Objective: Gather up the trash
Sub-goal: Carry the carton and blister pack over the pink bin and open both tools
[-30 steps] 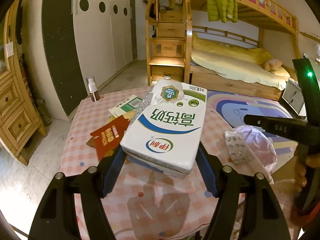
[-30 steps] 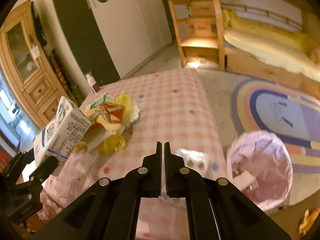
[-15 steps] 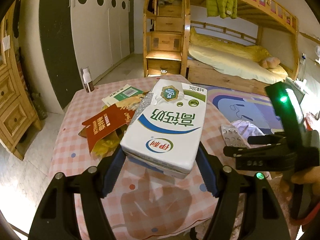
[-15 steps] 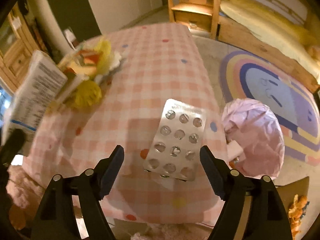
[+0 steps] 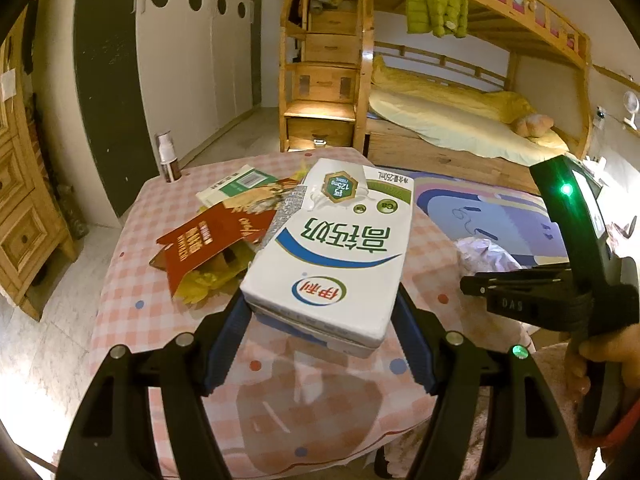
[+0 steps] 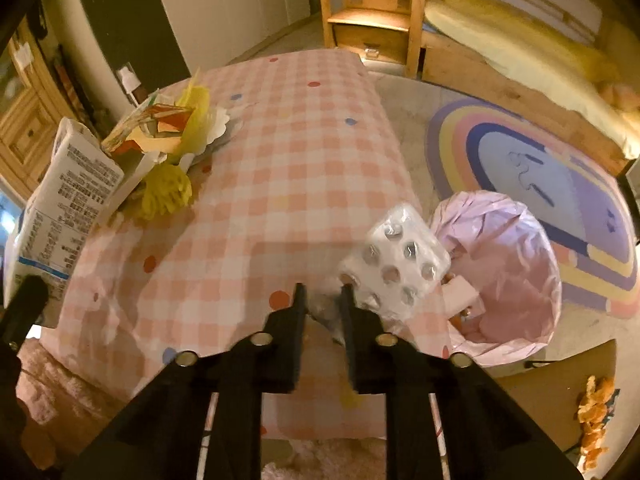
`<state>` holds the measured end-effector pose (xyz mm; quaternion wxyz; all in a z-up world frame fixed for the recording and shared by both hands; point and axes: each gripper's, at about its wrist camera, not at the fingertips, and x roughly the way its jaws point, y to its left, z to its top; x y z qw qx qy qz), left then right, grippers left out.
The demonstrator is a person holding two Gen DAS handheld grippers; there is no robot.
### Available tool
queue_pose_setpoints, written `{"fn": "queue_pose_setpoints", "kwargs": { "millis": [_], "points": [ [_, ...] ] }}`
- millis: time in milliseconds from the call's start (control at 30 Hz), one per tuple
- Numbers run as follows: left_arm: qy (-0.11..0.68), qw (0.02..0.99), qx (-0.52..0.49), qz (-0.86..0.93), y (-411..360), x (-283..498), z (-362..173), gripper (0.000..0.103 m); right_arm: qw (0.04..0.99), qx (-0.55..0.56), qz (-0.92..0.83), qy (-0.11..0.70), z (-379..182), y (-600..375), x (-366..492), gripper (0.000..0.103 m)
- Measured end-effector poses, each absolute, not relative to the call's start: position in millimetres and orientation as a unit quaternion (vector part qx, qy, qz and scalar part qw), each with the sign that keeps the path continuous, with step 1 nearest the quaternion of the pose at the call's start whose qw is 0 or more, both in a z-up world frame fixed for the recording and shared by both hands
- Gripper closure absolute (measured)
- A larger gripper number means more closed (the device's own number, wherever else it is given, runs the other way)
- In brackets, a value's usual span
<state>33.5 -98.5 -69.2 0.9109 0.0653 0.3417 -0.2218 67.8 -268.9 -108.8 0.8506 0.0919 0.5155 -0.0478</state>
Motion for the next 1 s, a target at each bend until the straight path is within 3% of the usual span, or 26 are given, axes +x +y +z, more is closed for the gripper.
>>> {"fn": "queue_pose_setpoints", "kwargs": {
  "millis": [267, 400, 733, 1000],
  "points": [
    [0.352, 0.903, 0.072, -0.236, -122, 38, -72, 0.035, 0.841, 0.099, -0.063, 0.528, -110, -295, 77, 0.088],
    [0.347, 0.89, 0.096, -0.281, -173, 38, -67, 0.035, 0.851, 0.087, -0.111, 0.506, -98, -338, 68, 0.088],
    [0.373, 0.836, 0.142, -0.376, -320, 54, -91, 0.035, 0.856, 0.226, -0.143, 0.443, -106, -474, 14, 0.087],
    [0.402, 0.81, 0.149, -0.4, -378, 75, -117, 0.033, 0.846, 0.314, -0.131, 0.412, -130, -521, 3, 0.084]
  ]
}}
